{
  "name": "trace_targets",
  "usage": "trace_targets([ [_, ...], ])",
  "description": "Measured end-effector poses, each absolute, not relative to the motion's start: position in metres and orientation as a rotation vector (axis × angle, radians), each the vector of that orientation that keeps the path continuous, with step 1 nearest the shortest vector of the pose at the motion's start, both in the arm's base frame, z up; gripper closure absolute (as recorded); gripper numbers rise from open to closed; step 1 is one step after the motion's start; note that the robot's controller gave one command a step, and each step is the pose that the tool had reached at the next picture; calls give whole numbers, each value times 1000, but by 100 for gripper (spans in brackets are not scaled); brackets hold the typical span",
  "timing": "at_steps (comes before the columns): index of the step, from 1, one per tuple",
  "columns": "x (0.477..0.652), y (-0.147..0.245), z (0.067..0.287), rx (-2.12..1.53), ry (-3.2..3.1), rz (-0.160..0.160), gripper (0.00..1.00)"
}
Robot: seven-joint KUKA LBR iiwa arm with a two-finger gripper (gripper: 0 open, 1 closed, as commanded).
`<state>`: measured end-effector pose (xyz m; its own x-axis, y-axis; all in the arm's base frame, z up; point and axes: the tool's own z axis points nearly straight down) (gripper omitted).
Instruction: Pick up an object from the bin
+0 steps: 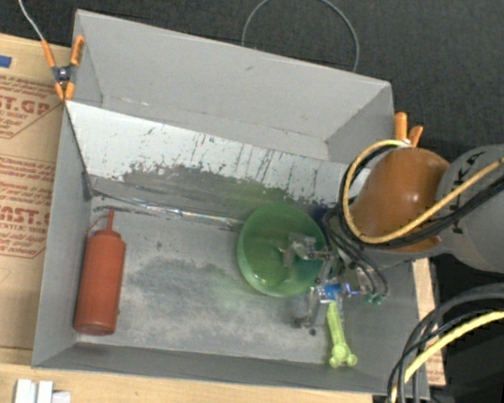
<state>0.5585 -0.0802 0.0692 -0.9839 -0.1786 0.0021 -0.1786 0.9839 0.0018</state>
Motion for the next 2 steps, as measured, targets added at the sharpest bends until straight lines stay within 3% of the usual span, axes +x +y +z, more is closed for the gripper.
trace_targets([
  [1,585,-99,73,440,-3103,-16,100],
  [2,586,-98,73,440,-3104,-17,100],
])
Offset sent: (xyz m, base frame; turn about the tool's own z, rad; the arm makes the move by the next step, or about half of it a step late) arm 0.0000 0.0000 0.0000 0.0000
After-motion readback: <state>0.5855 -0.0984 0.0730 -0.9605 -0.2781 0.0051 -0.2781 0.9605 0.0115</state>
